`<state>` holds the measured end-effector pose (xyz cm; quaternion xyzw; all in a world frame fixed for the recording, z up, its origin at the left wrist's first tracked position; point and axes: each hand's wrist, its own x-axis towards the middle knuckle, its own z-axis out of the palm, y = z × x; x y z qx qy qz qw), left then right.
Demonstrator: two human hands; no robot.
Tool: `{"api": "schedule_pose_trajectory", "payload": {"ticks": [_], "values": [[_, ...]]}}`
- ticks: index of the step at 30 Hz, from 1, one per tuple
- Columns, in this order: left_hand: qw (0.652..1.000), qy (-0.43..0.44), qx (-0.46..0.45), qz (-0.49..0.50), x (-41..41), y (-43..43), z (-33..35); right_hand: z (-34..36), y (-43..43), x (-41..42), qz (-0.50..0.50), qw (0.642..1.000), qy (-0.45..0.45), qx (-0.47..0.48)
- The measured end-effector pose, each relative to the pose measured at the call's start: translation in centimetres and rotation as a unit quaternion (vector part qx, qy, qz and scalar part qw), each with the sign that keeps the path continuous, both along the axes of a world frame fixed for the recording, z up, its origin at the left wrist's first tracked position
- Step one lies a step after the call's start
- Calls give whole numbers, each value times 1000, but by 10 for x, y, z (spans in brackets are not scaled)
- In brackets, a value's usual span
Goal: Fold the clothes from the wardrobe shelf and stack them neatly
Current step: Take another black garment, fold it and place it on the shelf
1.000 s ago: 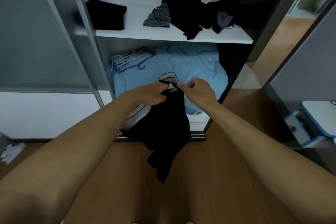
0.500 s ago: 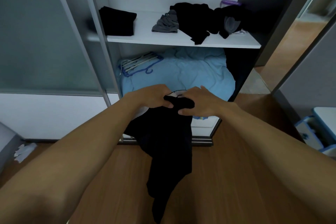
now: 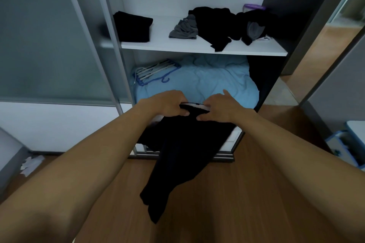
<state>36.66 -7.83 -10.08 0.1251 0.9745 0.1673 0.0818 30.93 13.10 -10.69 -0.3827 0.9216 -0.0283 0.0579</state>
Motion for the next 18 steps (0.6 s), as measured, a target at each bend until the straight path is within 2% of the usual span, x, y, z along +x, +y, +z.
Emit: {"api": "schedule_pose_trajectory", "payload": {"ticks": [6,9,12,15,18], "values": [[992,61,-30,110,0,-17,-8,9,-4,4,-63,995,56,-59],[987,26,-63,143,0,-23,-10,18,-9,4,-89,984,96,-123],[984,-21,-87,155,3,-27,-6,23,-11,7,-85,976,147,-135],[976,-46,5,213,7,-27,-1,21,-9,9,-80,976,165,-118],[949,-35,161,270,9,-21,2,18,-5,10,-98,982,97,-125]]}}
